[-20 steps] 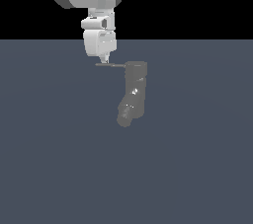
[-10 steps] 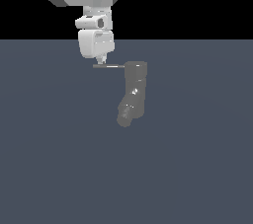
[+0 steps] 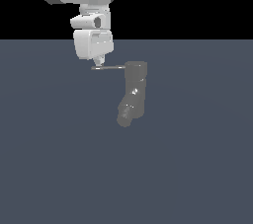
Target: Turn on the faucet by rotating a designated handle.
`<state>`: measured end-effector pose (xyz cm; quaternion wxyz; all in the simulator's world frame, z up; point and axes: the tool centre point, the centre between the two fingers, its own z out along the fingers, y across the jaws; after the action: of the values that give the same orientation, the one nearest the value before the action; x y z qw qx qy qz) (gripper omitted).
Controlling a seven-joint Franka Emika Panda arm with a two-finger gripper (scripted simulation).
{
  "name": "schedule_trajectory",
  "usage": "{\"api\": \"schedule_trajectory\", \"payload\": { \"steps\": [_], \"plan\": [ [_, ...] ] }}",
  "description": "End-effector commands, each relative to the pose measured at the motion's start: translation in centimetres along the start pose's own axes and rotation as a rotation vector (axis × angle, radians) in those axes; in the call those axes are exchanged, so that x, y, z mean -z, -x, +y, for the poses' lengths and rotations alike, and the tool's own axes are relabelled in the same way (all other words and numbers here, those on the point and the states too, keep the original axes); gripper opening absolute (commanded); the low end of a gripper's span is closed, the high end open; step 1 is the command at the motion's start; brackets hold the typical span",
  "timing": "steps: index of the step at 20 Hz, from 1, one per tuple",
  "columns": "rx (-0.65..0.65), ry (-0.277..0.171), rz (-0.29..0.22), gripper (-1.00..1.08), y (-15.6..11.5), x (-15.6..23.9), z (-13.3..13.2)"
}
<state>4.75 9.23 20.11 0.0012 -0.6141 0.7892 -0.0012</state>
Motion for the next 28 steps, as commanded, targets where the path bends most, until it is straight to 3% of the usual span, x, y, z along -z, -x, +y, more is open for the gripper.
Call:
{"api": "schedule_trajectory", "payload": {
  "steps": [1,9,10,28],
  "plan": [
    [0.005,0.003,0.001,-1.0,0.2,0.0,1.1],
    [0.005,0.003,0.001,-1.0,0.2,0.0,3.3],
    [-0.005,0.0,0.001,-1.0,-0.4,0.0,2.6],
    [-0.001,0.002,0.001,-1.0,-4.0,0.0,6.6]
  ]
}}
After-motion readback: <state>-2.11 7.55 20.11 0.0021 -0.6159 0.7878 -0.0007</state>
